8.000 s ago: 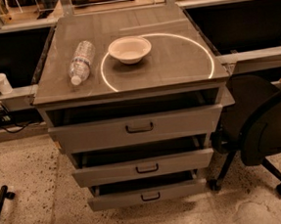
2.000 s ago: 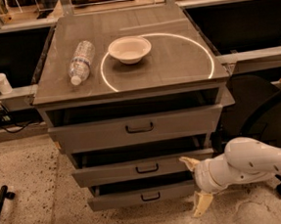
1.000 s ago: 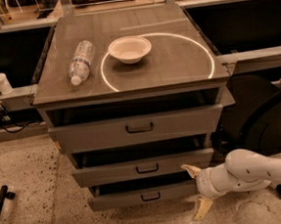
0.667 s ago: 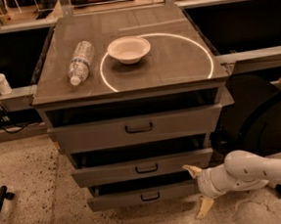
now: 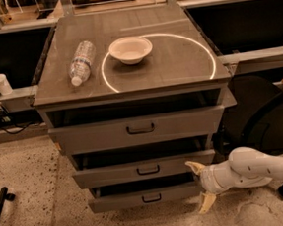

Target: Open middle drawer

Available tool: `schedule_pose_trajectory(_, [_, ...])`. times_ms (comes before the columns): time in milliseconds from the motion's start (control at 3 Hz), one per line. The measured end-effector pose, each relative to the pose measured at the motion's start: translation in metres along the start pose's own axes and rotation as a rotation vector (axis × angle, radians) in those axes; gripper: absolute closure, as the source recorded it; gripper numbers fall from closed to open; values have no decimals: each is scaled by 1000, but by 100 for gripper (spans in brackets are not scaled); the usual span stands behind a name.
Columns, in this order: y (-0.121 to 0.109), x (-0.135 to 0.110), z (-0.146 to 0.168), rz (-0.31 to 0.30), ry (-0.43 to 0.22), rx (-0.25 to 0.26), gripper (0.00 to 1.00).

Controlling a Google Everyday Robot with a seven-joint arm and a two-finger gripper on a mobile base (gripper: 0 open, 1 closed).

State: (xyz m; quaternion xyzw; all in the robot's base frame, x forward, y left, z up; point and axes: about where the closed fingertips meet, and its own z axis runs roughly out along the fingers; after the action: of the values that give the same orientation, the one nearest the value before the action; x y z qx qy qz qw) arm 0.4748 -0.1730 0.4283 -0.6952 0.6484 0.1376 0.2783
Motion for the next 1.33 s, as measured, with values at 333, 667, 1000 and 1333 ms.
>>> schedule_pose_trajectory(333, [-23,6,-2,-3,-7,26,0])
schedule_pose_trajectory(667, [-51,18,9,12,-7,32,0])
schedule_pose_trajectory(1000, [-66,22,19,16,-9,30,0])
schedule_pose_trajectory(1333, [-77,22,25,17,-1,33,0])
